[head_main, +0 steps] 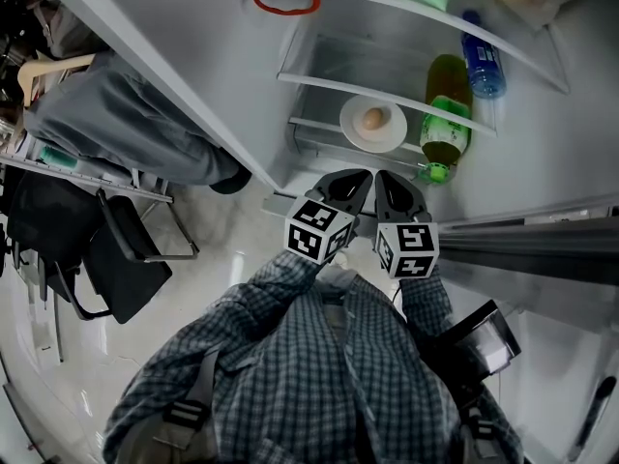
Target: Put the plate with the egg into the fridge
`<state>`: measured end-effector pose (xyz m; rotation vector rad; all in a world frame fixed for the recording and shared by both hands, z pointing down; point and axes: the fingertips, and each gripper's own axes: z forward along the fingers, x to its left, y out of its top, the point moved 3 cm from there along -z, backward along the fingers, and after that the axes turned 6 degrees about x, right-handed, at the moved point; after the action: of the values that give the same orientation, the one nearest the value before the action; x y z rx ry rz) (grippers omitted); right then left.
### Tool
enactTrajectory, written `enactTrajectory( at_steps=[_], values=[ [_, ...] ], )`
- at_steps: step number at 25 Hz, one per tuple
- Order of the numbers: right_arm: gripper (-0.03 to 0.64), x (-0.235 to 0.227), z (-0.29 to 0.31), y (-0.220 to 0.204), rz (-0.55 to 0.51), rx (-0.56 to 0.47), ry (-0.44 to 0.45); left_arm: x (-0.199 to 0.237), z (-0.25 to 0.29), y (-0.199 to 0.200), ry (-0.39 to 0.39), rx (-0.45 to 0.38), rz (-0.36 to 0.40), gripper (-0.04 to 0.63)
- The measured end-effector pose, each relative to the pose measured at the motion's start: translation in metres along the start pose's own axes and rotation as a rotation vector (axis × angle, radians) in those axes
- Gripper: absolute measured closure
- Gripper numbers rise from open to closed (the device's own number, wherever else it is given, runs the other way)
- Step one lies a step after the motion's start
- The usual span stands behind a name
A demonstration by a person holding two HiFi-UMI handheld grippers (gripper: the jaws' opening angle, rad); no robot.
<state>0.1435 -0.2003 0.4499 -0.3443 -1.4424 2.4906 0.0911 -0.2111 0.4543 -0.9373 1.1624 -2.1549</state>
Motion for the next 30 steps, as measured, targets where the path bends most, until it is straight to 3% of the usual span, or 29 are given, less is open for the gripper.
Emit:
enactTrajectory(
  at_steps=[30],
  values=[
    [0.611, 0.0044, 0.0007, 0.0009, 0.009, 0.025, 0.015, 0.0025, 0.0047, 0.0011, -0.016, 0.012, -0.004, 0.589]
  ],
)
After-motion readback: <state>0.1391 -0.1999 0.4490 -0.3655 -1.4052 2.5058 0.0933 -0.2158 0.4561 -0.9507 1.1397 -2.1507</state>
